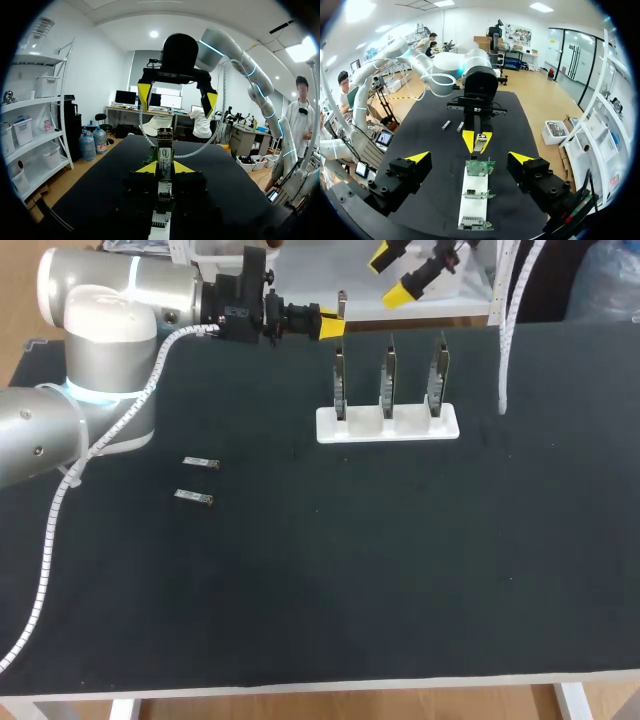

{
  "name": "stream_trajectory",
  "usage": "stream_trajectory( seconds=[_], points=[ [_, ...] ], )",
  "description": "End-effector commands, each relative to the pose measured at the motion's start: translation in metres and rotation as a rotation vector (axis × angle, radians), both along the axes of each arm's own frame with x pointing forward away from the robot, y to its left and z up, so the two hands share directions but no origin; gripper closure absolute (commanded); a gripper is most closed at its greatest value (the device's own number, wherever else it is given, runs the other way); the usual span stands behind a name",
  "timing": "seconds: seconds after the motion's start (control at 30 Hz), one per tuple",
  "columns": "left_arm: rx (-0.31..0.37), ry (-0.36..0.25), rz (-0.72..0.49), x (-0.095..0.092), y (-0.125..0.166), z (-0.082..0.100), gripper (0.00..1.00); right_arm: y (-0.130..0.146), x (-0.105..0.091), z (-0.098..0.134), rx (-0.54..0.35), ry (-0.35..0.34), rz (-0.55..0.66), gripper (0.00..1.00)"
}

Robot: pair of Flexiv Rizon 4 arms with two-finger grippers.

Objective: Pick up the optical module with the left hand, and insert it into the network port with the right hand.

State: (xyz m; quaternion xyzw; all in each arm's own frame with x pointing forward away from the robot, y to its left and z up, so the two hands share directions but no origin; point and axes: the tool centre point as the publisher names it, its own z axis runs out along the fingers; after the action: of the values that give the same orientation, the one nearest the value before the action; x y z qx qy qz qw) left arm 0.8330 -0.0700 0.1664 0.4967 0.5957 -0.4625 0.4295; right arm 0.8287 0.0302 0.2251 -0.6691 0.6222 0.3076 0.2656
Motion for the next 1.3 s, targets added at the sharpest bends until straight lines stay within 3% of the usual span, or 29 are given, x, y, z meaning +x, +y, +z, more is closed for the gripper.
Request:
stream_trajectory(
  seconds=[0.03, 0.73, 1.3],
  points=[
    [0.002, 0.001, -0.002, 0.001, 0.0, 0.0, 1.0, 0.009, 0.014, -0.003, -0.006, 0.099, 0.111, 0.0],
    [0.002, 0.001, -0.002, 0.001, 0.0, 0.0, 1.0, 0.027, 0.035, -0.015, 0.034, 0.128, 0.13, 0.0],
    [0.002, 0.001, -0.002, 0.001, 0.0, 0.0, 1.0, 0.038, 0.031, -0.019, 0.078, 0.186, 0.176, 0.0]
  ],
)
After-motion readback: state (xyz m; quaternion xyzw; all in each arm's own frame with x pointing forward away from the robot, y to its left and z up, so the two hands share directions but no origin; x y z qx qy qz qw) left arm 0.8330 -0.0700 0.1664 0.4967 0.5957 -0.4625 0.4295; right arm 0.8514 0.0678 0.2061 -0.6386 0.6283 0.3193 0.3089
